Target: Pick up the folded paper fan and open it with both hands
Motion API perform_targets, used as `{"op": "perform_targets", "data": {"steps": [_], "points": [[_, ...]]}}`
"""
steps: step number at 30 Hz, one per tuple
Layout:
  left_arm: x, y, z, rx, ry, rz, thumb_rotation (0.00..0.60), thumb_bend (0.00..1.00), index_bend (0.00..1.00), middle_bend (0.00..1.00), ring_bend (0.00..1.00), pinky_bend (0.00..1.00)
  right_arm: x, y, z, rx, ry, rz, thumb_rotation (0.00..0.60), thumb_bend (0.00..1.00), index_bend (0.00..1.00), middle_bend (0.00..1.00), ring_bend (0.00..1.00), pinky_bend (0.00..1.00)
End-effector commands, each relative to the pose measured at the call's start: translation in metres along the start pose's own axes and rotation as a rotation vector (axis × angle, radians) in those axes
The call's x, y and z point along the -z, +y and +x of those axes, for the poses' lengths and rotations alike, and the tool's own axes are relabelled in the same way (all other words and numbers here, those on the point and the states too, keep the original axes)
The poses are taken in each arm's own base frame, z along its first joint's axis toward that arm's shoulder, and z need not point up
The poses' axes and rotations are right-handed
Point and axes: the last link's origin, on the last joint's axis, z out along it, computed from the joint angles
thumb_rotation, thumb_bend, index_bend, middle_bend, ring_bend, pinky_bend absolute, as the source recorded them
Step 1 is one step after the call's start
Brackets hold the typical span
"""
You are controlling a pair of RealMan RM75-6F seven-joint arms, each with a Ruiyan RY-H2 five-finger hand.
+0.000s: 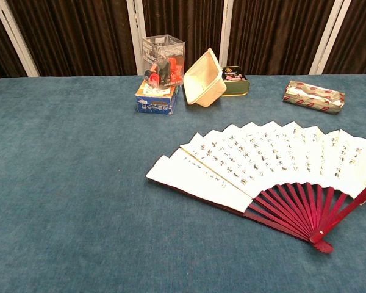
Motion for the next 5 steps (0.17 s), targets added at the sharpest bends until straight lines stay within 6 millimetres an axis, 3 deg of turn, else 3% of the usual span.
{"op": "perform_targets", "data": {"steps": [1,5], "points": [[0.026,-0.015,-0.004,-0.037,0.029,0.033,0.6,0.11,0.0,0.0,0.0,0.0,0.016,0.008,0.009,-0.016,0.035,-0.054,0.6,0.13,0.0,0.0,0.0,0.0],[0.044,-0.032,-0.008,-0.061,0.064,0.051,0.6,0.11,0.0,0.0,0.0,0.0,0.031,0.013,0.011,-0.009,0.045,-0.081,0.6,0.13,0.0,0.0,0.0,0.0]]}}
